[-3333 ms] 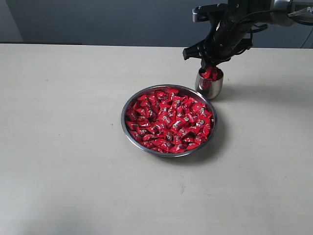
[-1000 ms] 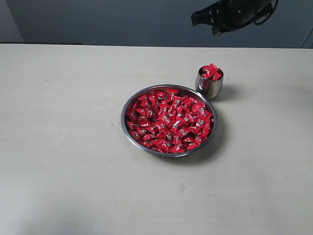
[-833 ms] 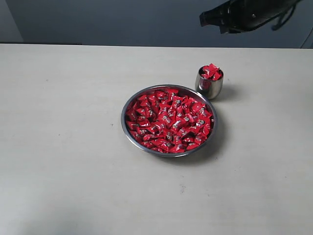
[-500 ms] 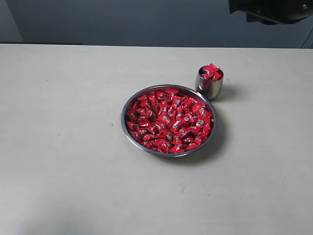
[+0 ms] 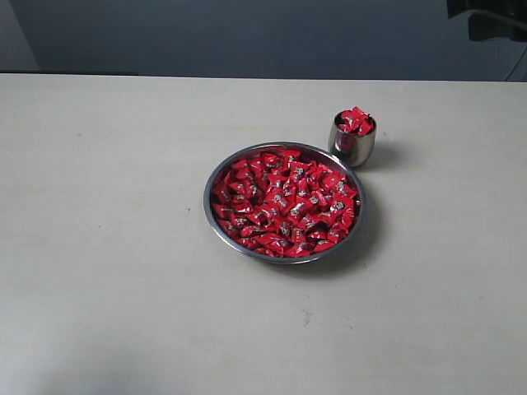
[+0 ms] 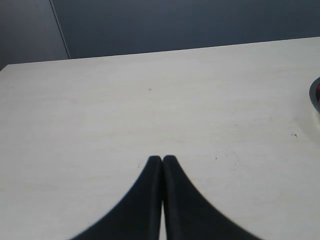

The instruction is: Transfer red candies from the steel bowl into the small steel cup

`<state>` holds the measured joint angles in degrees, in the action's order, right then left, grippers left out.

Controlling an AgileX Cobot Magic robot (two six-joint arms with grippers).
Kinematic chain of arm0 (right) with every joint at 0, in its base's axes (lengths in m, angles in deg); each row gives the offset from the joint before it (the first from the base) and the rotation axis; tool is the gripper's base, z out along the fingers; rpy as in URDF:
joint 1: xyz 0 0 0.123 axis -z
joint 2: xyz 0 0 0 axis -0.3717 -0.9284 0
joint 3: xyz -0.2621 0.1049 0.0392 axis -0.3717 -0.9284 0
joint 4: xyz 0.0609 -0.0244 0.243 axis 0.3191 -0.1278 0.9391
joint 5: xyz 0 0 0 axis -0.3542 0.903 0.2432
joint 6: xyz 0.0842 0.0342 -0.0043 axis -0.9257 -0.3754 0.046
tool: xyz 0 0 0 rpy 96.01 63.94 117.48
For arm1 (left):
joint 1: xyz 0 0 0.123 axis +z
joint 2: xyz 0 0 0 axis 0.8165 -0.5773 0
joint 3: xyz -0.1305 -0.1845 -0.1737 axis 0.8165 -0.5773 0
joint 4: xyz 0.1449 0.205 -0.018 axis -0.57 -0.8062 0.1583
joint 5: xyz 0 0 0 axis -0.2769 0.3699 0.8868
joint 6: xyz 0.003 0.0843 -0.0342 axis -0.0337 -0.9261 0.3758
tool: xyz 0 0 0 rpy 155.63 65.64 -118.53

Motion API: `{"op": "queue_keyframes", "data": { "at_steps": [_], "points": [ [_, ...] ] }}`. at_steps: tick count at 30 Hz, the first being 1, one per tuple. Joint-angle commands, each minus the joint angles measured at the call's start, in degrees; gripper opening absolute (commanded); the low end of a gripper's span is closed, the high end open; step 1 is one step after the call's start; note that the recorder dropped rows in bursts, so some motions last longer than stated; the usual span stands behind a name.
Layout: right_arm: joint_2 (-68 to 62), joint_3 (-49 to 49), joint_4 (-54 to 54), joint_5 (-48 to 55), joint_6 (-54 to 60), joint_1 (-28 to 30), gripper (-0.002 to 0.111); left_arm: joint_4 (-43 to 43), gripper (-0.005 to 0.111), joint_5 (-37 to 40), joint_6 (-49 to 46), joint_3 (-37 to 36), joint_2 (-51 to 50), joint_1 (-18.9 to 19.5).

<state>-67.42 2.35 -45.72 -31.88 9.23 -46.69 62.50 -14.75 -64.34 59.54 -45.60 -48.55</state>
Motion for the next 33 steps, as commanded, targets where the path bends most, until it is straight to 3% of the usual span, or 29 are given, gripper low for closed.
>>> {"op": "queue_keyframes", "data": {
  "at_steps": [1, 9, 17, 23, 28, 33],
  "points": [
    [0.6, -0.3, -6.2, -0.2, -0.2, 0.2, -0.001, -0.1, 0.000, -0.5, 0.1, -0.1, 0.3, 0.0],
    [5.1, -0.3, -10.7, -0.2, -0.7, 1.4, -0.001, -0.1, 0.000, -0.5, 0.1, -0.1, 0.3, 0.0],
    [14.5, -2.4, -7.6, -1.3, -0.6, 13.7, -0.001, -0.1, 0.000, -0.5, 0.1, -0.1, 0.3, 0.0],
    [25.8, -14.9, -8.0, -10.5, -0.6, 21.0, -0.001, -0.1, 0.000, -0.5, 0.1, -0.1, 0.3, 0.0],
    [36.5, -28.6, -7.9, -20.5, -0.6, 23.2, -0.001, -0.1, 0.000, -0.5, 0.1, -0.1, 0.3, 0.0],
    [44.3, -38.0, -7.9, -22.7, -0.6, 23.1, -0.001, -0.1, 0.000, -0.5, 0.1, -0.1, 0.3, 0.0]
  ]
}}
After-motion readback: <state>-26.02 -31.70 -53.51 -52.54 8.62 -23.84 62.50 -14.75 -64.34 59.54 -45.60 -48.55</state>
